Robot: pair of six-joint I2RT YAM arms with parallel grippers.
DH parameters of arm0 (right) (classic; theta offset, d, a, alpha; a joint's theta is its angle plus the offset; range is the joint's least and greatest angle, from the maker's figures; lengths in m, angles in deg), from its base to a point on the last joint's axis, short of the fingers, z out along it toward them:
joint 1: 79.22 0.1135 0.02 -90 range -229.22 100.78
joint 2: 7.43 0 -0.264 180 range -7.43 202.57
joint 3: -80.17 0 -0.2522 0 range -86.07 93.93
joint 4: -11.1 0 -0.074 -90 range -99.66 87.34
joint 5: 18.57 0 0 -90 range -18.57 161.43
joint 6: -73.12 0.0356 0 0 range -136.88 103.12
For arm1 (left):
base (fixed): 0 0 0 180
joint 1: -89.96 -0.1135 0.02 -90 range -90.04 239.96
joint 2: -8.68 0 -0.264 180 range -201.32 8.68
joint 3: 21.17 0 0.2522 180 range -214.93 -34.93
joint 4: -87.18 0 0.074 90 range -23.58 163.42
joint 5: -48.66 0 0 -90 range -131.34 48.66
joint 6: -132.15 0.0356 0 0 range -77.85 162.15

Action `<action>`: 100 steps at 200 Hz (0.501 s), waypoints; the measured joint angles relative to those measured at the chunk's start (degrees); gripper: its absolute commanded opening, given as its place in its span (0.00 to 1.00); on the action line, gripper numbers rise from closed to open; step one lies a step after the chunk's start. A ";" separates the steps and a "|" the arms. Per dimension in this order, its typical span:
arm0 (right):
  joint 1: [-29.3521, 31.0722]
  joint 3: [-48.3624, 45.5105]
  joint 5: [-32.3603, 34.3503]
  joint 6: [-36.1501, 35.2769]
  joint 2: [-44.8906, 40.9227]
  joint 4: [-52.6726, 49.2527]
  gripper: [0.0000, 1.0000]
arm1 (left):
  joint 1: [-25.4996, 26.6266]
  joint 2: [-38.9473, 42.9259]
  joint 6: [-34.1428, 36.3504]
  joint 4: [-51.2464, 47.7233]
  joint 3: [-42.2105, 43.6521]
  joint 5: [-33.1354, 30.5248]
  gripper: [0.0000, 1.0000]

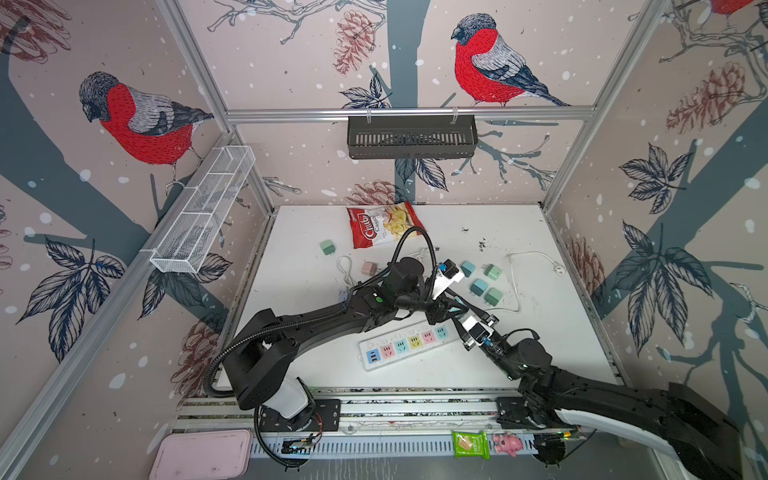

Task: Insert the plug
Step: 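Grasp the teal adapter with the left gripper and open the right gripper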

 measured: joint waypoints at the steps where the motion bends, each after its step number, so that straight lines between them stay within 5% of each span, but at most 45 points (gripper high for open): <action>1: 0.00 0.00 0.04 -0.11 0.00 0.00 0.03 | 0.00 0.00 -0.11 0.00 0.00 -0.02 0.27; 32: 0.02 -0.02 0.70 -1.16 0.02 0.00 0.08 | 0.00 -0.07 -1.86 -0.17 -0.13 -0.28 0.10; 45: 0.02 -0.02 0.76 -1.01 0.02 0.00 0.26 | 0.00 -0.17 -1.79 -0.15 -0.15 -0.20 0.00; 66: 0.02 -0.04 0.90 -0.61 0.04 0.00 0.57 | 0.00 -0.37 -1.70 -0.11 -0.20 -0.02 0.00; 71: 0.02 -0.07 0.90 -0.39 0.11 0.04 0.94 | 0.00 -0.37 -1.49 -0.11 -0.20 0.07 0.00; 73: 0.02 -0.07 0.90 -0.20 0.17 0.22 0.99 | 0.00 -0.35 -1.27 -0.11 -0.20 0.11 0.00; 100: 0.00 -0.22 1.97 1.29 0.74 3.28 1.00 | 0.00 1.09 0.39 -1.81 0.20 -0.83 0.00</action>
